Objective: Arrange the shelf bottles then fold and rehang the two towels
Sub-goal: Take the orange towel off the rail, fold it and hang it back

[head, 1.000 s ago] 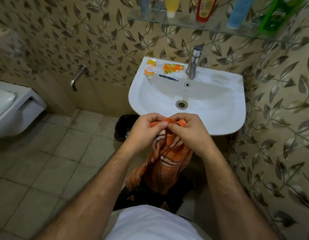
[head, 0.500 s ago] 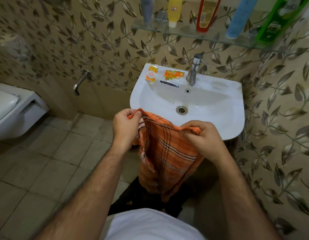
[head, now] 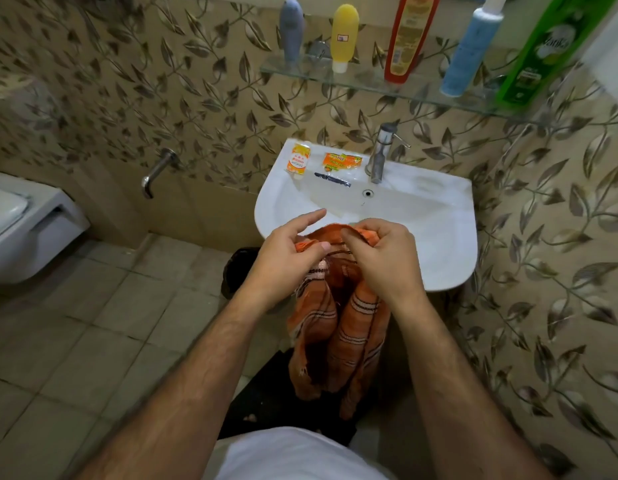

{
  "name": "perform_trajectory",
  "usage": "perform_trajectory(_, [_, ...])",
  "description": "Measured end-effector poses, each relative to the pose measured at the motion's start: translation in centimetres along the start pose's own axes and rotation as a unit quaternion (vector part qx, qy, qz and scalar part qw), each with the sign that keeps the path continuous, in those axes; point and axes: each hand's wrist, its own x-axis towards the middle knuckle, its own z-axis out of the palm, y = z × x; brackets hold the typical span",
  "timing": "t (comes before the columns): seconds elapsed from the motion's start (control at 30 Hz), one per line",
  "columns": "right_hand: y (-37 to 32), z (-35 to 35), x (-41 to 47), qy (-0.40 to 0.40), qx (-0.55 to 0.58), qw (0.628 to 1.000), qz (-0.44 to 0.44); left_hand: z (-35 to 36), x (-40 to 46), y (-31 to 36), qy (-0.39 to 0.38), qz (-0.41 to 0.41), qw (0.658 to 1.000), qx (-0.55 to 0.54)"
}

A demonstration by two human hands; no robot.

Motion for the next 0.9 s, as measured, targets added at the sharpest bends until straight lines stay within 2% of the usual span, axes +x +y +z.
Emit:
perform_trajectory(0.07, [-0.6,-0.3,0.0,-0.067,0.014,0.998,-0.009,0.2,0.0,0.7,-0.013,0.005,1.0,0.002])
perform_trajectory(0.13, [-1.0,-0.4,-0.1,-0.085,0.021,0.996,-0.017,0.5,-0.1,1.1,0.0,0.009,1.0,0.016])
perform_trajectory(0.3, [-0.1,-1.8,0.3,-0.011,-0.054,0.998,0.011,-0.3,0.6,1.1,0.112,-0.058,0.991,0.051])
perform_trajectory(0.37, [0.5,-2.1,0.2,0.017,-0.112,0.993,0.01,-0.2,0.3,1.9,0.122,-0.06,0.99,0.039])
perform_trajectory(0.47, [1.4,-2.1,-0.1,0.1,-0.157,0.982,0.01,-0.1,-0.4,4.4,0.099,-0.033,0.994,0.024])
perform_trajectory(0.63, [2.3,-3.4,0.0,0.181,-0.206,0.961,0.041,-1.3,0.1,6.1,0.142,-0.025,0.989,0.036])
perform_trajectory(0.7, [2.7,-3.7,0.2,0.164,-0.153,0.972,0.069,-1.3,0.4,6.1,0.143,-0.032,0.988,0.051])
perform_trajectory(0.8, [2.3,-3.6,0.0,0.09,0.082,0.988,0.092,-1.9,1.4,5.4,0.156,-0.053,0.984,0.07])
perform_trajectory(0.83, [2.0,-3.6,-0.2,0.061,0.125,0.987,0.084,-2.3,1.8,4.9,0.158,-0.064,0.983,0.072])
perform_trajectory(0.9, [1.6,-3.5,-0.3,0.019,0.139,0.988,0.058,-2.9,2.1,4.0,0.159,-0.083,0.981,0.069])
